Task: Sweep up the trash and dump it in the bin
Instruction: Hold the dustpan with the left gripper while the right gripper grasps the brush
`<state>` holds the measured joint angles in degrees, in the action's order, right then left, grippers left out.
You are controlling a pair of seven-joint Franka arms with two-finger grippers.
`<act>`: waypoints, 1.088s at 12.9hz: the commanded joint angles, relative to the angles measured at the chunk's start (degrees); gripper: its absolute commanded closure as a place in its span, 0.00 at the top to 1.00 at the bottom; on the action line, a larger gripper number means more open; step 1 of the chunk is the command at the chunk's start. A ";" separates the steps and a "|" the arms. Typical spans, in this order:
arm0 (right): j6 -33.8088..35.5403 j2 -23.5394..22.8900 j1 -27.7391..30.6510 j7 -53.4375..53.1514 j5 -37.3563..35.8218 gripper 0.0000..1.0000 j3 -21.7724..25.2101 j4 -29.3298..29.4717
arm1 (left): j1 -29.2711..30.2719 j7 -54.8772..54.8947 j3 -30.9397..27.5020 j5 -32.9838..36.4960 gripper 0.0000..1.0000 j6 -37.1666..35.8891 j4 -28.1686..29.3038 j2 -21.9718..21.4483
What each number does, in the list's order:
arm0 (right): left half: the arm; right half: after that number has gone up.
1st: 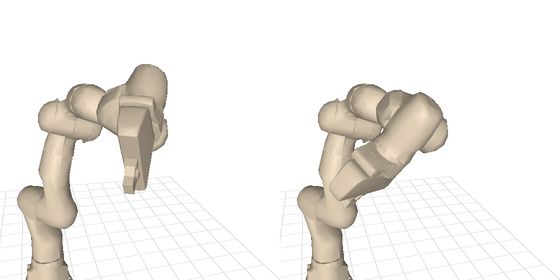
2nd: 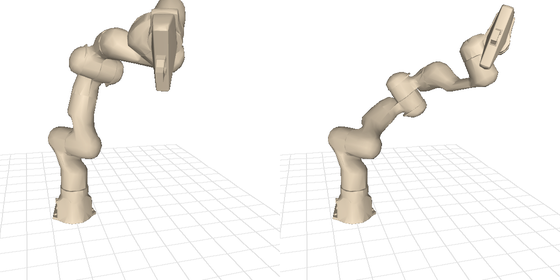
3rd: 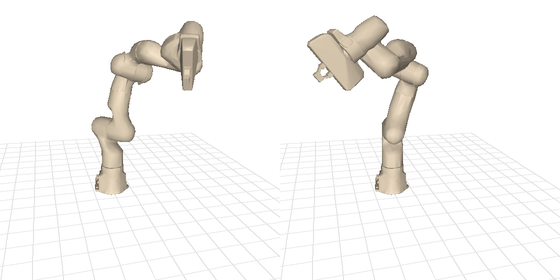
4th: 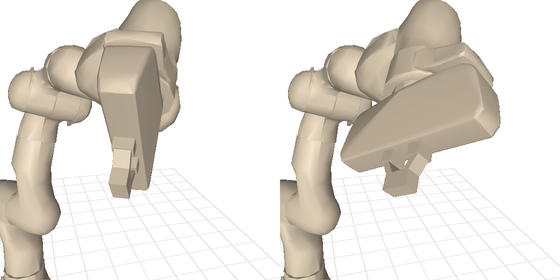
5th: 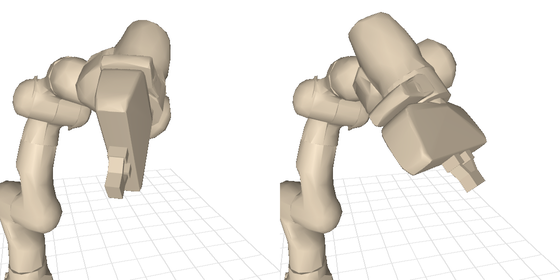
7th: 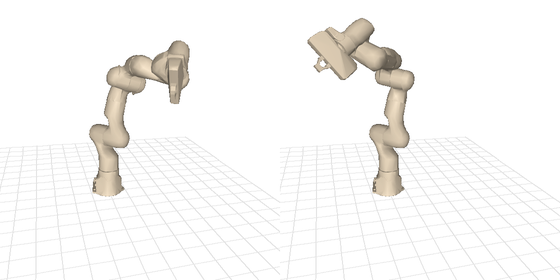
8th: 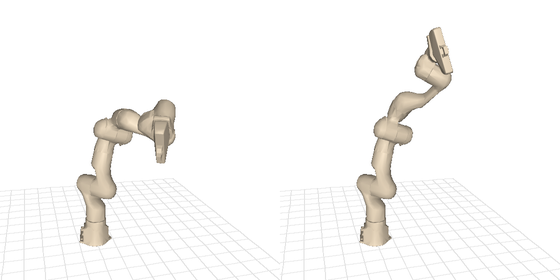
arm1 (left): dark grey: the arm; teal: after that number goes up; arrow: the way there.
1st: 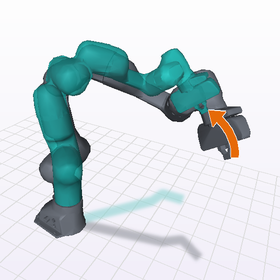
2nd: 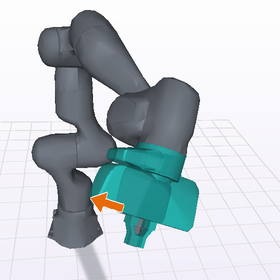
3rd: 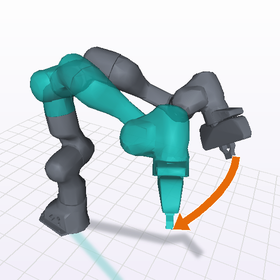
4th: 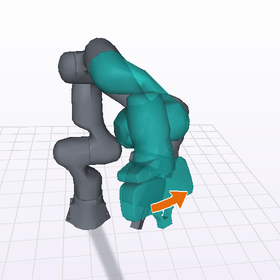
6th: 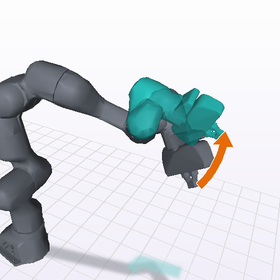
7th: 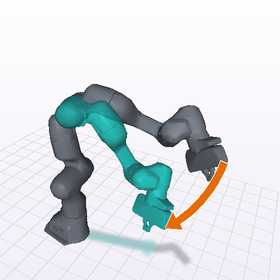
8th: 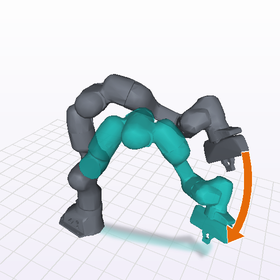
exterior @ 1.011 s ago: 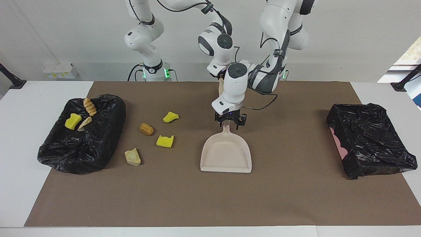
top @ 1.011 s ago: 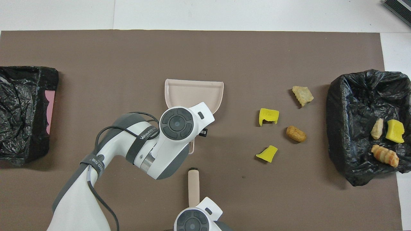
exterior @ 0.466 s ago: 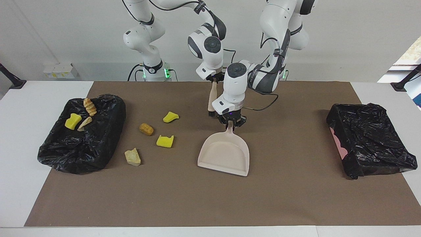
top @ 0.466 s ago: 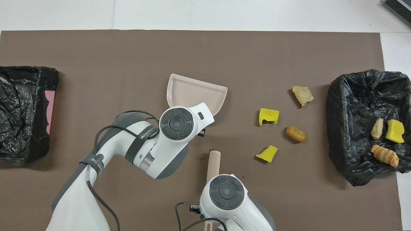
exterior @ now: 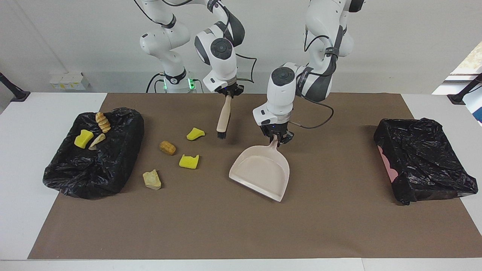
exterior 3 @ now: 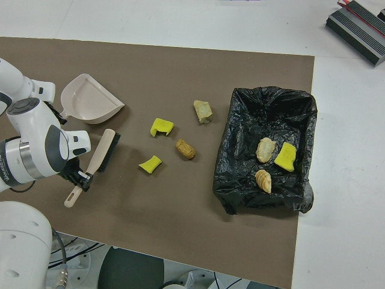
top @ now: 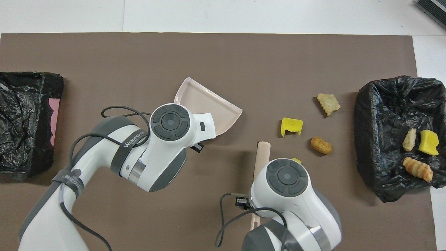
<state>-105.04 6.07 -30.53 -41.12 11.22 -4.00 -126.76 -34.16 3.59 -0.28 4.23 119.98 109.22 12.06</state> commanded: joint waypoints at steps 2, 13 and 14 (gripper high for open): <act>5.62 -4.04 7.48 5.67 -8.47 0.00 -0.66 5.73 | 1.63 13.34 0.11 1.05 0.00 -3.95 1.08 -1.86; 3.17 -13.79 29.30 41.29 -40.28 0.00 -0.57 15.39 | 3.31 34.28 0.02 1.13 0.00 -0.99 9.59 -5.90; 2.91 -16.15 29.30 41.30 -43.01 0.00 -0.57 16.71 | 3.22 35.60 0.02 1.22 0.00 -0.80 10.22 -6.25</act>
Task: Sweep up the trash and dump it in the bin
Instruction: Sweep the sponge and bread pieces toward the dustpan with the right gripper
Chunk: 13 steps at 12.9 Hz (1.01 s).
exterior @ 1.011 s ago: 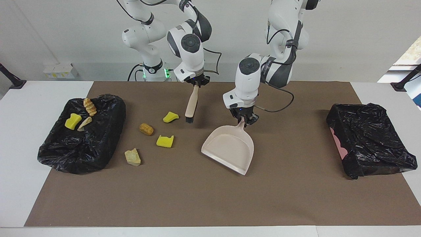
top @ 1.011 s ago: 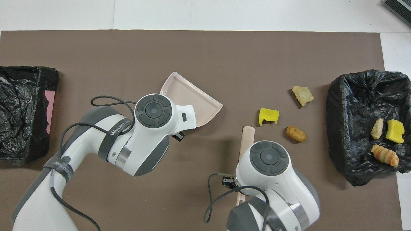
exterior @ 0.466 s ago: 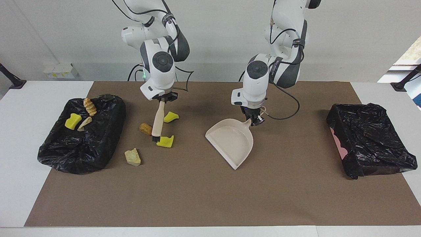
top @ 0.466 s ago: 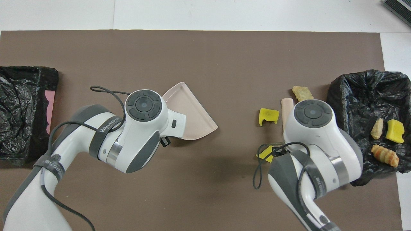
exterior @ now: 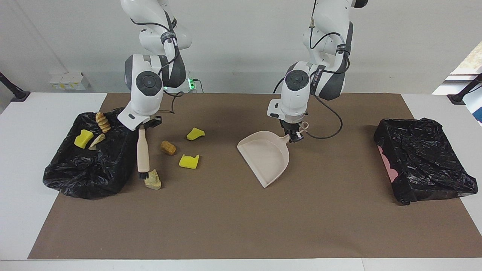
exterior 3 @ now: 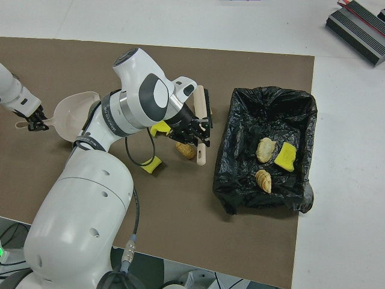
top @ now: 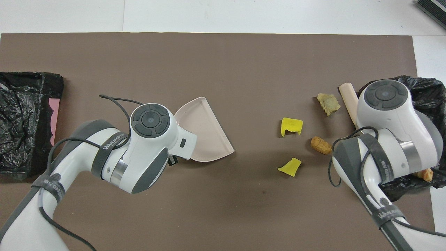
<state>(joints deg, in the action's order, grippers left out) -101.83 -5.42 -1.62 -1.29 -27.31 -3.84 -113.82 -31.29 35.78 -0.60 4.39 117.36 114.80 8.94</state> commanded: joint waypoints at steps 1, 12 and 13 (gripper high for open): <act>-0.30 -6.60 0.47 1.47 -5.90 0.00 -0.73 5.09 | 0.09 5.69 0.34 1.58 0.00 1.91 4.82 -3.22; -0.12 -9.08 -5.58 -2.21 7.08 0.00 -1.17 3.26 | -2.46 6.24 0.43 6.95 0.00 5.60 10.71 -6.56; -0.12 -8.99 -6.72 -3.70 9.53 0.00 -1.17 3.17 | -2.46 6.24 0.43 6.95 0.00 5.77 11.23 -6.91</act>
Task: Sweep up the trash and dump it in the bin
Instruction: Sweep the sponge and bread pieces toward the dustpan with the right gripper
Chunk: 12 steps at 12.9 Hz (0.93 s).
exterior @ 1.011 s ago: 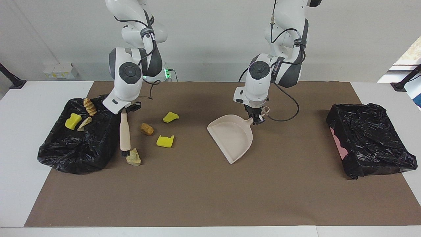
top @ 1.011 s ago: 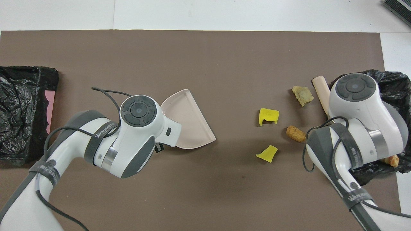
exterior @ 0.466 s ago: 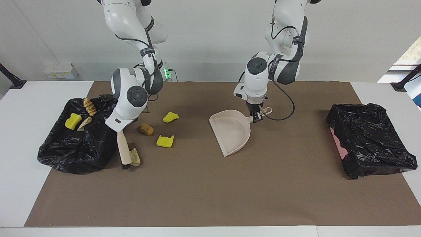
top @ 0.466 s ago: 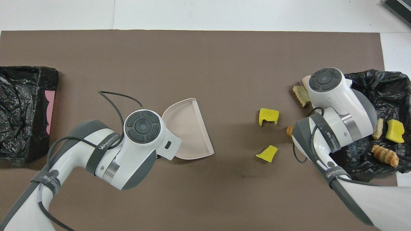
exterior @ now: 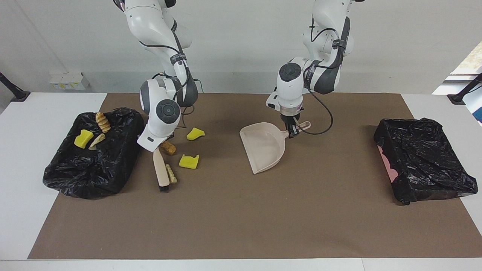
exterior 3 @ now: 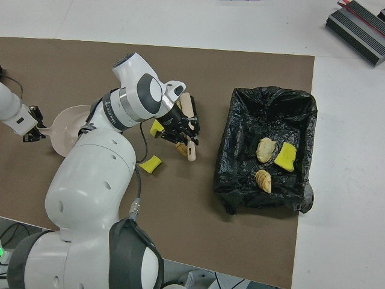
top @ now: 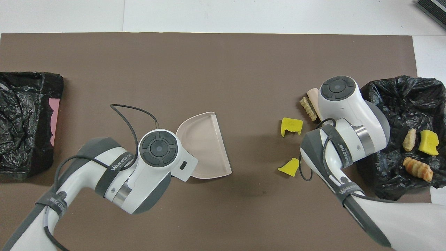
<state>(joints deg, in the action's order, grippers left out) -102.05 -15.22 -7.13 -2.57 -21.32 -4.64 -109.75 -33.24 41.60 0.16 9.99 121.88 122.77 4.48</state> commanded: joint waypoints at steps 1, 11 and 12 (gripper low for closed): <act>-0.08 0.98 -2.18 -3.57 6.61 0.00 -0.37 -1.25 | -0.51 0.41 -0.34 1.35 0.00 1.95 3.79 -2.55; -5.78 1.78 -17.82 -7.63 29.29 0.00 -0.37 -2.40 | 0.11 -0.29 -0.34 1.35 0.00 3.45 4.76 -2.81; -7.01 1.78 -18.35 -7.28 31.75 0.00 -0.46 -2.66 | 0.19 -0.29 -0.25 1.17 0.00 3.89 4.76 -2.81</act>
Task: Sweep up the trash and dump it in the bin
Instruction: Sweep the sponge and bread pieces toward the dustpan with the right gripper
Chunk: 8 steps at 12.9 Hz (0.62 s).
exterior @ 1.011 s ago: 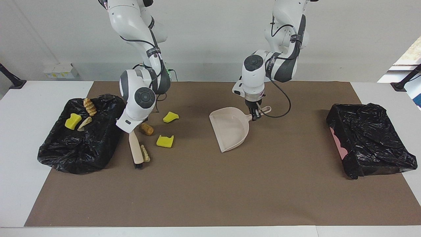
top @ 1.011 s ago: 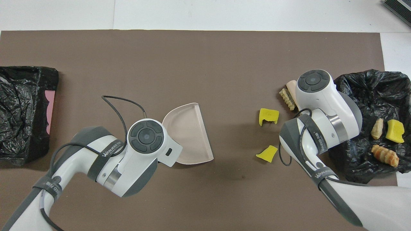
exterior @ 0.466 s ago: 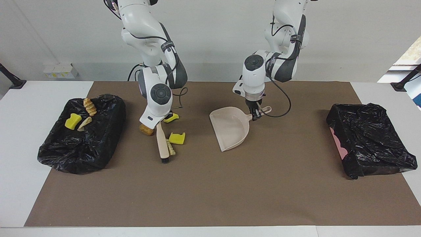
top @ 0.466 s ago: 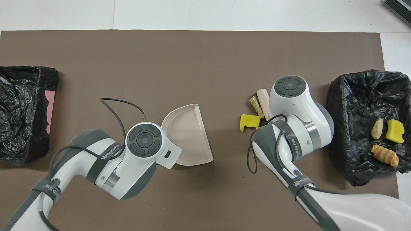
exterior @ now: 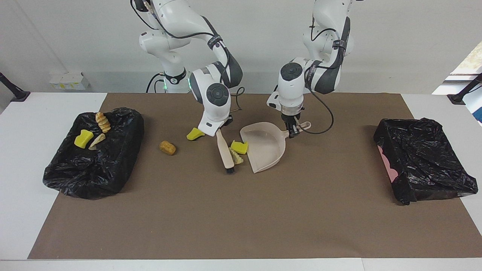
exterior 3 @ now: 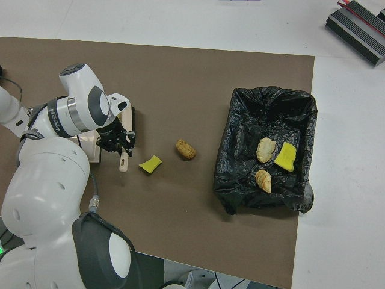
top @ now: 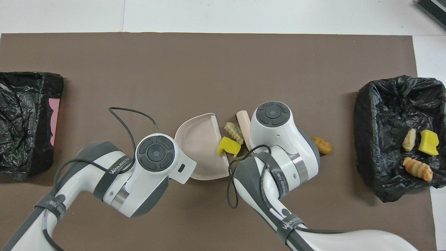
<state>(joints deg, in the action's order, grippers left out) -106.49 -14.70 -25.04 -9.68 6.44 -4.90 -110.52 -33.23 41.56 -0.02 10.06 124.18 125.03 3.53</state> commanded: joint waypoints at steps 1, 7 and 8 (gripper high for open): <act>-3.19 1.16 -0.54 0.18 7.67 0.00 -0.19 -1.89 | 0.18 -0.52 -0.06 1.10 0.00 1.94 2.59 -1.86; -0.57 3.61 -0.72 0.45 18.96 0.00 -0.46 -0.75 | 0.18 -0.70 -0.06 1.10 0.00 2.21 2.68 -1.86; 1.71 4.76 -0.19 0.45 18.79 0.00 0.06 -0.66 | 0.18 -0.70 -0.06 1.10 0.00 2.47 2.68 -1.86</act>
<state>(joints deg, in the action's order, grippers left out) -107.63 -13.23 -26.73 -9.67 23.63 -4.90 -110.66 -33.21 41.47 -0.08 10.06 124.72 125.35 3.49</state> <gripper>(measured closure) 0.744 0.687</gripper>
